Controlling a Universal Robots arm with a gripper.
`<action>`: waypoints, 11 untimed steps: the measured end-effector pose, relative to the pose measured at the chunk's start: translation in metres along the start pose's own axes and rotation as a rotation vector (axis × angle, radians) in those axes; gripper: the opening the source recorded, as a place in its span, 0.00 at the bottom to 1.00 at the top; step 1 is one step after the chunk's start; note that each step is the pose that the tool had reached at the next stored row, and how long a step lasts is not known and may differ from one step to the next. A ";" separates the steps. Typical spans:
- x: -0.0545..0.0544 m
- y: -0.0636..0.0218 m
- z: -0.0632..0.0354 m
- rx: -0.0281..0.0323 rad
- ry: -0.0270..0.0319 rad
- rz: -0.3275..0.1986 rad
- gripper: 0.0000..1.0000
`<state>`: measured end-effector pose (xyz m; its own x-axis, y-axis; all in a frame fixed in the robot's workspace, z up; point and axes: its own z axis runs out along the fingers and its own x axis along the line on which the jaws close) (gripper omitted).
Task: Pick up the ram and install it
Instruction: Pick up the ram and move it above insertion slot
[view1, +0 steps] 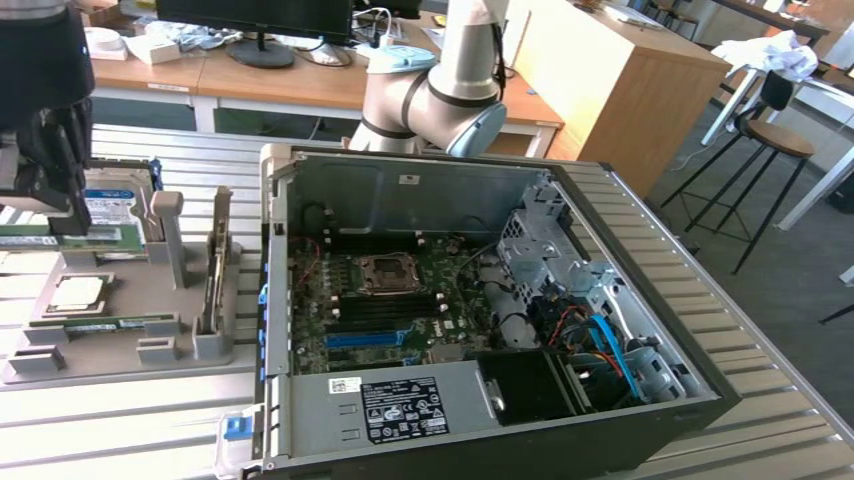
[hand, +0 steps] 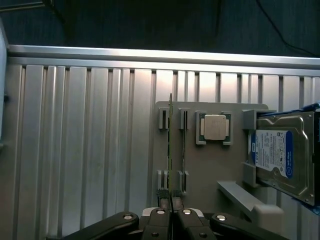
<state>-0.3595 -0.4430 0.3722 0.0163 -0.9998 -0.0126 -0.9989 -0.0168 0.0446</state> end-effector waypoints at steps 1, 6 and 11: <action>0.000 0.0001 -0.0015 -0.0001 0.0000 0.000 0.11; 0.000 0.0003 -0.0083 0.0000 0.0000 0.000 0.11; 0.000 0.0005 -0.0136 0.0000 0.0000 0.000 0.11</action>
<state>-0.3594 -0.4430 0.3858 0.0162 -0.9998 -0.0126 -0.9989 -0.0167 0.0446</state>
